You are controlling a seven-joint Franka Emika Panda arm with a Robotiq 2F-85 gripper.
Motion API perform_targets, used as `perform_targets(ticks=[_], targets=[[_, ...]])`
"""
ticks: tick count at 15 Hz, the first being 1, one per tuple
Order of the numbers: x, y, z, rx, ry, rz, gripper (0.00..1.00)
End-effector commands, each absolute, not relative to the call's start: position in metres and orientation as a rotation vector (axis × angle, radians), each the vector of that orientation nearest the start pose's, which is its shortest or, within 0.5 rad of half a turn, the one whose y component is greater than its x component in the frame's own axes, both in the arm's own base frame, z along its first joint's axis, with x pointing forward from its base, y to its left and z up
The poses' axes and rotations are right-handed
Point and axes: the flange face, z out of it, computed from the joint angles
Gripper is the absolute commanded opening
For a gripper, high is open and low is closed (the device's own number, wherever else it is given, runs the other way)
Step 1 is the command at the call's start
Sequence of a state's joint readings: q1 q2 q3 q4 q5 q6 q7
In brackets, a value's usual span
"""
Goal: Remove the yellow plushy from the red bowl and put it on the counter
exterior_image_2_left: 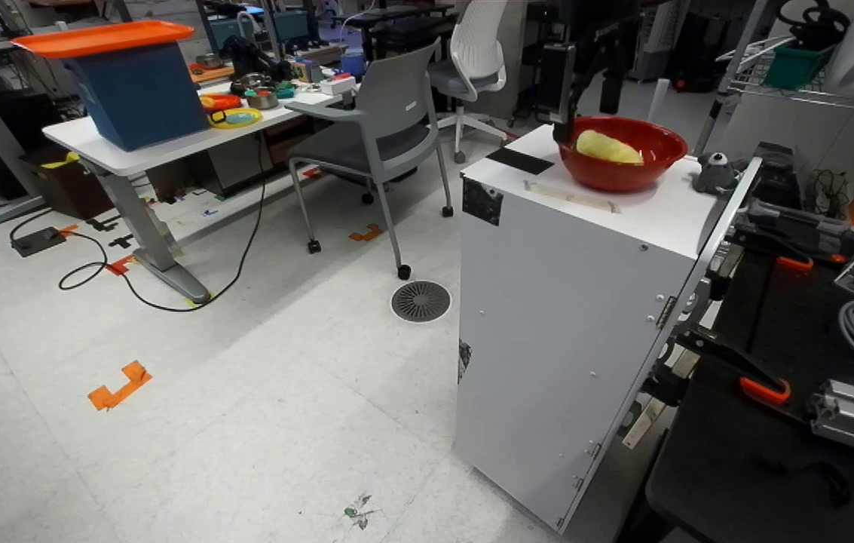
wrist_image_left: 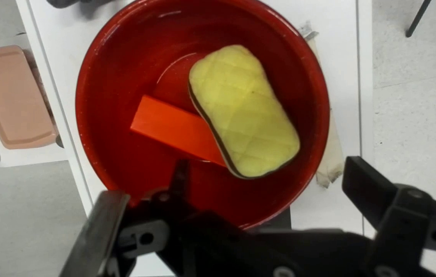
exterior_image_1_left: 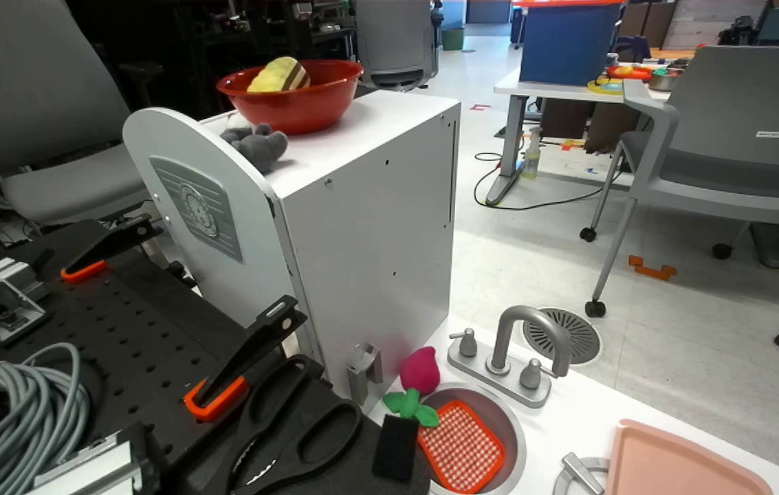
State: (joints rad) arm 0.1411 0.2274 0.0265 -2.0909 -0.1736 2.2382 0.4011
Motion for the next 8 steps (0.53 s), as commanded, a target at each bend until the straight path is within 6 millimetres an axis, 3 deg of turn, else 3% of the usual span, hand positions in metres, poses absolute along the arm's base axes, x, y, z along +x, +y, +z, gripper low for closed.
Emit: perform_targets(ticks=[1, 8], targets=[[0.543, 0.087, 0.321, -3.269, 0.241, 0.024, 1.0], [0.514, 0.089, 0.323, -3.291, 0.275, 0.015, 1.0]])
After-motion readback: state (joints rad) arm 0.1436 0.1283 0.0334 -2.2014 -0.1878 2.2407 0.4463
